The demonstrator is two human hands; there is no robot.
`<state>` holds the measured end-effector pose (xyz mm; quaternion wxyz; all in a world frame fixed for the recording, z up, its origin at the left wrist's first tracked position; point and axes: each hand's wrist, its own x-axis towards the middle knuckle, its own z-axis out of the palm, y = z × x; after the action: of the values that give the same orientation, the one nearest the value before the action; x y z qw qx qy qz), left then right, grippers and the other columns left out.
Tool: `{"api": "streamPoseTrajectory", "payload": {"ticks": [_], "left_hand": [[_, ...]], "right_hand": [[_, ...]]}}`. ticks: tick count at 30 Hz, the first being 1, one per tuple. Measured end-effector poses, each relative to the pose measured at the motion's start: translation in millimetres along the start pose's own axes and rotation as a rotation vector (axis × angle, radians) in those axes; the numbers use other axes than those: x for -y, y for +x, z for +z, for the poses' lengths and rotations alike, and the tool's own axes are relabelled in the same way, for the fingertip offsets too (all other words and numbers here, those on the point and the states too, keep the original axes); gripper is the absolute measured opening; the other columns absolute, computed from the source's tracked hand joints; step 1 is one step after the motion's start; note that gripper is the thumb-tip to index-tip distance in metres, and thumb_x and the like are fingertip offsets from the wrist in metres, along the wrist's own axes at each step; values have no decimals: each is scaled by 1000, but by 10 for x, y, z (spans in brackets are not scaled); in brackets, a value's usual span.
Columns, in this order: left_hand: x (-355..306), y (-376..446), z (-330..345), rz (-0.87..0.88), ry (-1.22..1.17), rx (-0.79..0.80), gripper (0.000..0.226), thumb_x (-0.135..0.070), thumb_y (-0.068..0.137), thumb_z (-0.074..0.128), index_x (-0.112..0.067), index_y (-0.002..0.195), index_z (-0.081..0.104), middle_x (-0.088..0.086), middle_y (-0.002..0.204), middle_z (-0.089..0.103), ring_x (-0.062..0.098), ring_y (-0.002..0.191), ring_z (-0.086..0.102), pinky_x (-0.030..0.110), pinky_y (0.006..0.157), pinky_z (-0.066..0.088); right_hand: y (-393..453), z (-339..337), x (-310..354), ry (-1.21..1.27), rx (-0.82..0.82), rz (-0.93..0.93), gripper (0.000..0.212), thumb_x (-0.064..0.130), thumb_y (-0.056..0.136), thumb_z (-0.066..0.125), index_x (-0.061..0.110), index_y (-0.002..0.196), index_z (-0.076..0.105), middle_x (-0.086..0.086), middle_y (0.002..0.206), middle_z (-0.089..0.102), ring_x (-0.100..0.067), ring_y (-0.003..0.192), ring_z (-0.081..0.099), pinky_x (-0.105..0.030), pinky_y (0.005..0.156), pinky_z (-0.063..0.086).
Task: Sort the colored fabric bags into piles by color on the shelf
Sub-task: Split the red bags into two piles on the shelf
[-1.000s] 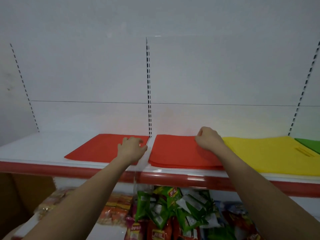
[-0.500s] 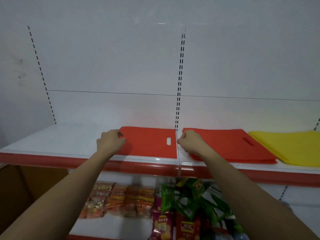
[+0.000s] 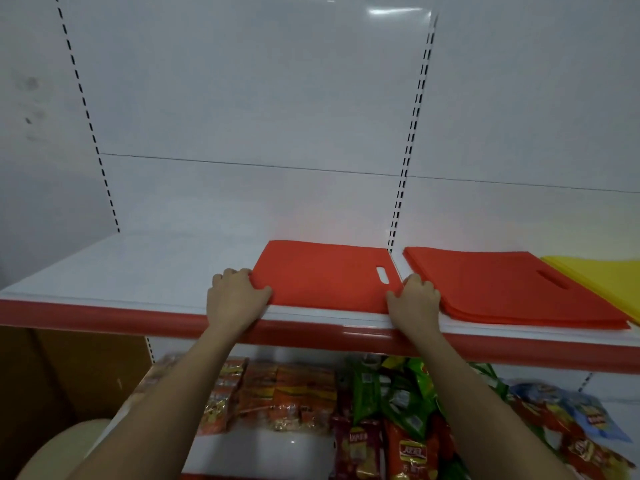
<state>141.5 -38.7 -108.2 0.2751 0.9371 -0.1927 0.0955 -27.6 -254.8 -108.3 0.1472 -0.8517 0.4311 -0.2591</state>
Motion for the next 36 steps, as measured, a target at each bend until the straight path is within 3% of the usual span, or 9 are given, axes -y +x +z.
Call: {"api": "streamPoseTrajectory", "payload": {"ticks": [12, 14, 16, 18, 22, 27, 29, 33, 36], "left_hand": [[21, 121, 112, -21, 17, -48, 64, -63, 78, 62, -15, 121, 63, 10, 114, 66, 33, 107, 58, 43, 91, 49], [23, 119, 109, -11, -7, -32, 60, -63, 80, 62, -15, 117, 65, 7, 109, 69, 32, 102, 60, 43, 90, 50], [28, 117, 103, -23, -36, -10, 59, -62, 81, 62, -16, 118, 64, 6, 110, 69, 30, 104, 61, 45, 93, 49], [29, 108, 92, -34, -68, -6, 59, -60, 82, 64, -17, 122, 61, 4, 114, 68, 30, 107, 61, 45, 95, 48], [8, 76, 64, -32, -111, -6, 44, -56, 85, 64, -25, 116, 58, -1, 106, 69, 27, 104, 62, 44, 94, 47], [-69, -39, 8, 3, -141, -100, 21, -44, 91, 62, -28, 103, 55, -3, 89, 66, 23, 81, 59, 37, 80, 46], [-111, -66, -41, 10, -128, -103, 19, -38, 94, 60, -24, 105, 56, 0, 89, 66, 23, 78, 56, 36, 76, 45], [-145, -36, -142, 1, 32, -117, 22, -35, 94, 61, -20, 110, 62, 14, 116, 59, 35, 112, 50, 47, 91, 46], [-260, -31, -270, -28, -144, -124, 18, -25, 93, 63, -13, 107, 64, 12, 107, 64, 35, 107, 55, 42, 87, 47]], "right_hand": [[76, -96, 63, -83, 74, 65, 63, 37, 90, 67, -6, 128, 42, -21, 126, 53, -35, 117, 51, -42, 98, 42], [98, -124, 32, -30, 91, 63, 44, 37, 88, 70, 1, 107, 53, -16, 110, 60, -34, 107, 58, -38, 85, 46], [95, -161, 7, 21, 100, 73, 34, 36, 88, 70, 9, 85, 49, -7, 85, 56, -29, 90, 59, -28, 63, 41], [65, -181, 8, 60, 100, 97, 31, 32, 90, 69, 9, 84, 49, -2, 78, 51, -26, 85, 57, -24, 54, 32], [-25, -184, 72, 89, 10, 120, 35, 24, 93, 65, 2, 115, 50, -14, 112, 62, -32, 108, 61, -31, 77, 44], [-88, -192, 67, 185, -37, 93, 32, 19, 93, 65, 3, 116, 49, -16, 112, 64, -31, 101, 63, -35, 79, 49], [-92, -212, 54, 207, -17, 53, 27, 20, 93, 64, 4, 112, 52, -11, 107, 63, -22, 89, 57, -30, 72, 44], [-28, -311, 13, 280, 23, 4, 20, 24, 91, 67, 6, 94, 58, -6, 94, 59, -23, 87, 54, -26, 70, 34], [30, -413, 10, 323, 28, -24, 31, 22, 93, 65, 11, 67, 51, 0, 70, 54, -24, 76, 56, -27, 65, 37]]}}
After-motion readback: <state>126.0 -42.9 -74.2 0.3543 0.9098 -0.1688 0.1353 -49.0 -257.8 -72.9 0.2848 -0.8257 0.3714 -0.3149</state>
